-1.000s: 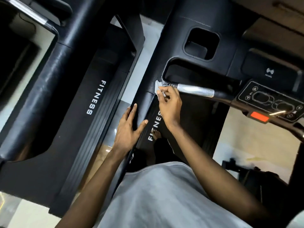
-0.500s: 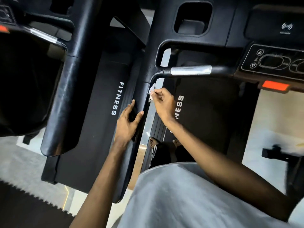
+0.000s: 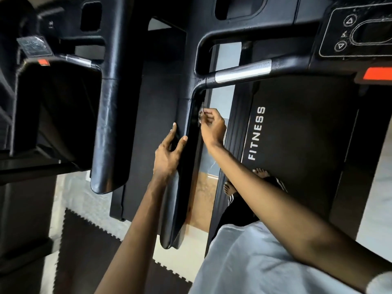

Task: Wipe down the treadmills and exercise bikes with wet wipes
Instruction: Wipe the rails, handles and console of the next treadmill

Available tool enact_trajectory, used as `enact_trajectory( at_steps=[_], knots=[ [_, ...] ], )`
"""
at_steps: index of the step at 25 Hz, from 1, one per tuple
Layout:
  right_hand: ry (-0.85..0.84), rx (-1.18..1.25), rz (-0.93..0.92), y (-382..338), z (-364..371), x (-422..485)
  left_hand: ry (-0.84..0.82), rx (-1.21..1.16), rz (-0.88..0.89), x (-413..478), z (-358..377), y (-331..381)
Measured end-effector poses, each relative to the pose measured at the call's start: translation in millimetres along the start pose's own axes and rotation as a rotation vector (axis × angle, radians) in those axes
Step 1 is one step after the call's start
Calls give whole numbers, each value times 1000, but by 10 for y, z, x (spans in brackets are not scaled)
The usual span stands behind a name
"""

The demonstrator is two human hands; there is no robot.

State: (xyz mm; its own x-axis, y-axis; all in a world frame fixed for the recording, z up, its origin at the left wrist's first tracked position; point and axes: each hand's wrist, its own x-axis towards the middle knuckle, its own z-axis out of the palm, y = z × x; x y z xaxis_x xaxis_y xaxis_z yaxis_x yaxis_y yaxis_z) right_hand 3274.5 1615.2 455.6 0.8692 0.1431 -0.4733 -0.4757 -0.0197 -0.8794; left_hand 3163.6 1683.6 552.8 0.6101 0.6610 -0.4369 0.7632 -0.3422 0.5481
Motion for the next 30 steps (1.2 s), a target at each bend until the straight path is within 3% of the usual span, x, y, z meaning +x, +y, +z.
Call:
enact_trajectory(
  at_steps=[3, 7, 12, 17, 21, 25, 30],
  knots=[
    [-35, -40, 73, 140, -35, -242, 22, -5, -3, -5, 36, 25],
    [-67, 36, -115, 1, -23, -378, 19, -12, 7, 1, 37, -28],
    [-9, -45, 118, 41, -6, -5, -4, -46, 20, 10, 65, -83],
    [-128, 45, -210, -6, -54, -550, -26, -55, 31, 38, 38, -134],
    [-7, -73, -110, 56, -84, -307, -45, -57, 47, -11, -74, -243],
    [-40, 13, -212, -6, -100, -477, -29, 33, 107, -227, -66, -343],
    [49, 21, -187, 113, -35, -457, -60, 79, 168, -349, -77, -481]
  ],
)
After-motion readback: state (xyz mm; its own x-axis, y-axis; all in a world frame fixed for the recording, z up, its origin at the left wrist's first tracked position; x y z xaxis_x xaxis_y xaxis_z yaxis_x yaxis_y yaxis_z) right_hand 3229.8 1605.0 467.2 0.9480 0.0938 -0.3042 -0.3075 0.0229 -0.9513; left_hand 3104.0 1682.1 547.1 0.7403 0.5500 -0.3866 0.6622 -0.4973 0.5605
